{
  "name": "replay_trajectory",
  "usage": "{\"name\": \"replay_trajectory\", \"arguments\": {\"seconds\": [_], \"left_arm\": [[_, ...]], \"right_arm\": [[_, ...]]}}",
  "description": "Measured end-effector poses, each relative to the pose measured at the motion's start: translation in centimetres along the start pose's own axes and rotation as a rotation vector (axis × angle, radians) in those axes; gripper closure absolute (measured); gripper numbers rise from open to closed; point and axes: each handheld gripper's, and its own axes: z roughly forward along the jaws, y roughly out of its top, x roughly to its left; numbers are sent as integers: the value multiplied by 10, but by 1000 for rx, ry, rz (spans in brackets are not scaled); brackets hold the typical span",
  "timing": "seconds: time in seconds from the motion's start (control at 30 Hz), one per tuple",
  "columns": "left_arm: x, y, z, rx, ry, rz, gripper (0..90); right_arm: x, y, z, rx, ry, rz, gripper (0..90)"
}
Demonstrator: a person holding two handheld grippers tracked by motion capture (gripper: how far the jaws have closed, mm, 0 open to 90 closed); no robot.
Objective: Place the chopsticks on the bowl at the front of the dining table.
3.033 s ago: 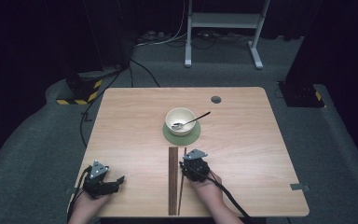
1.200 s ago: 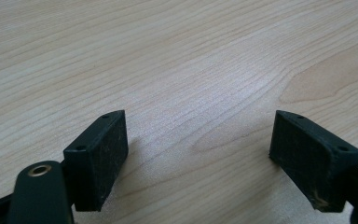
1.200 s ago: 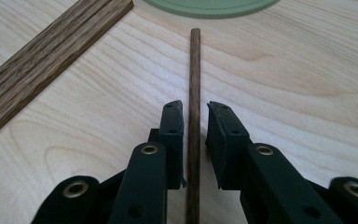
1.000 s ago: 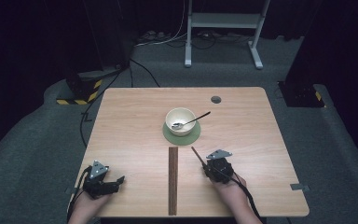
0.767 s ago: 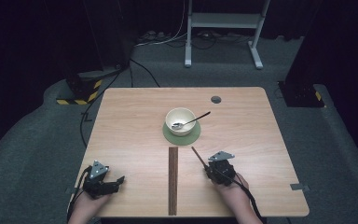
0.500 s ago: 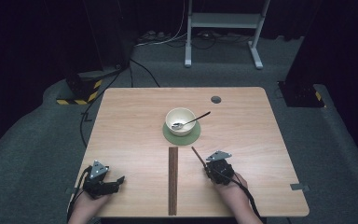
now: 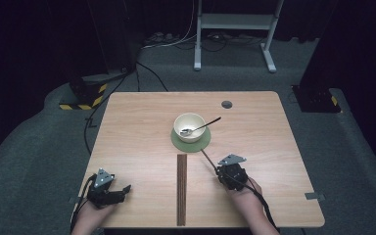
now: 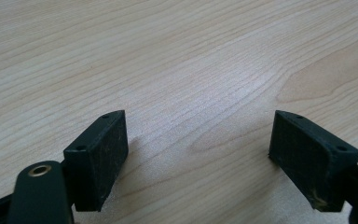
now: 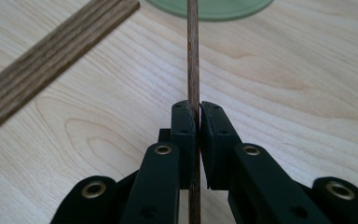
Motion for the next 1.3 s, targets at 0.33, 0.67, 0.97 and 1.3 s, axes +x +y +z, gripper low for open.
{"name": "replay_trajectory", "arguments": {"seconds": [0.33,0.67,0.97,1.3], "left_arm": [[-1,0,0,-5,-4,7,208],[-1,0,0,-4,-7,10,214],[0,0,1,-5,-18,18,213],[-1,0,1,-5,-16,16,214]], "right_arm": [[0,20,-12,-60,-20,-22,844],[5,46,-17,-87,-31,-66,844],[4,70,-9,-124,-31,-63,844],[-4,95,1,-132,-19,-24,845]]}}
